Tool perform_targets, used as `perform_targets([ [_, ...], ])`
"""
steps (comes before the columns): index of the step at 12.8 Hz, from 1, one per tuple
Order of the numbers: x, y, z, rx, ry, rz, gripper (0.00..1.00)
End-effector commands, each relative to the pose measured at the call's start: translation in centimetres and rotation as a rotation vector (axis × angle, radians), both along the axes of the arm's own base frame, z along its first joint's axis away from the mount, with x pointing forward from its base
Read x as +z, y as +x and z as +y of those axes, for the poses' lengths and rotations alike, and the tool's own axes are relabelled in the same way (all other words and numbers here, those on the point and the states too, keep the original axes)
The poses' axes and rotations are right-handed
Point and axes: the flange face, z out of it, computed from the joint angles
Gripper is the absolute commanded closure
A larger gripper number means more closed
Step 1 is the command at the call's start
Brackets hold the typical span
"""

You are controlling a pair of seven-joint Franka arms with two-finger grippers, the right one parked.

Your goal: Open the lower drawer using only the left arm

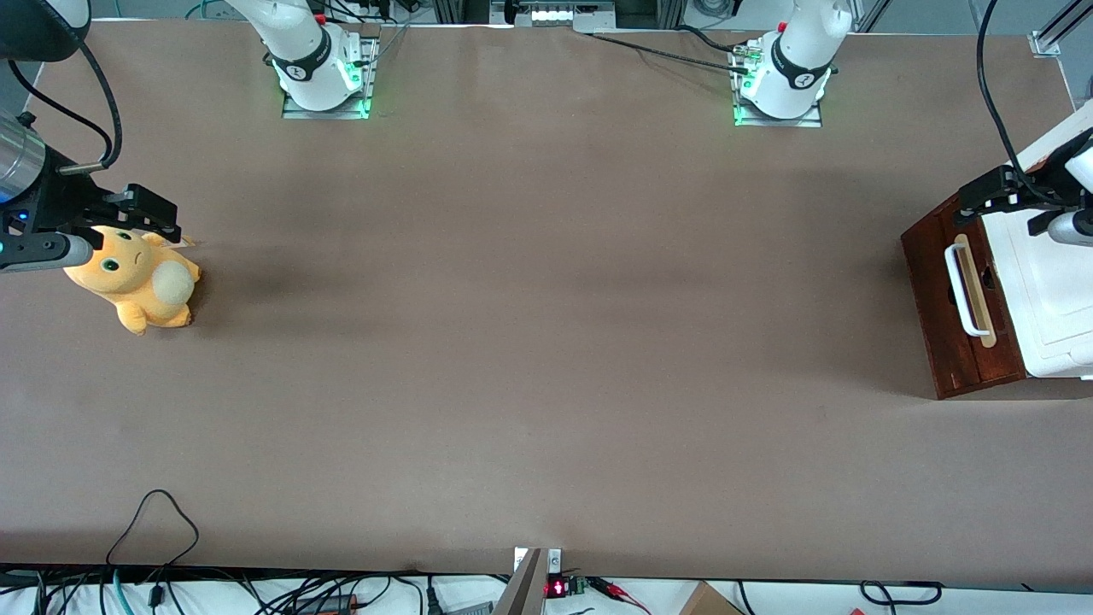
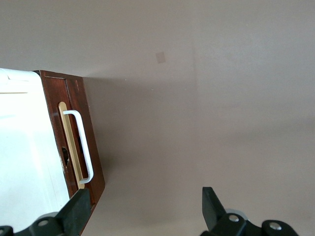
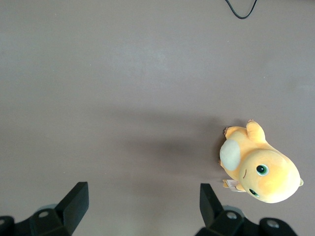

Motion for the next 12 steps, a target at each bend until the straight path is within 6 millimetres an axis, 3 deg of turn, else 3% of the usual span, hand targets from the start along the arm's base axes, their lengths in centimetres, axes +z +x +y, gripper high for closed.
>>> perform_targets([
  [1,0.5,-0.4,-0.3,-0.027,-0.004,0.03,0.0],
  [6,0.9,0.1,-1.1,-0.046,0.059,0.034,0.0],
  [12,-1.2,0.7,-1.2,-0.056,0.043,0.074,0.0],
])
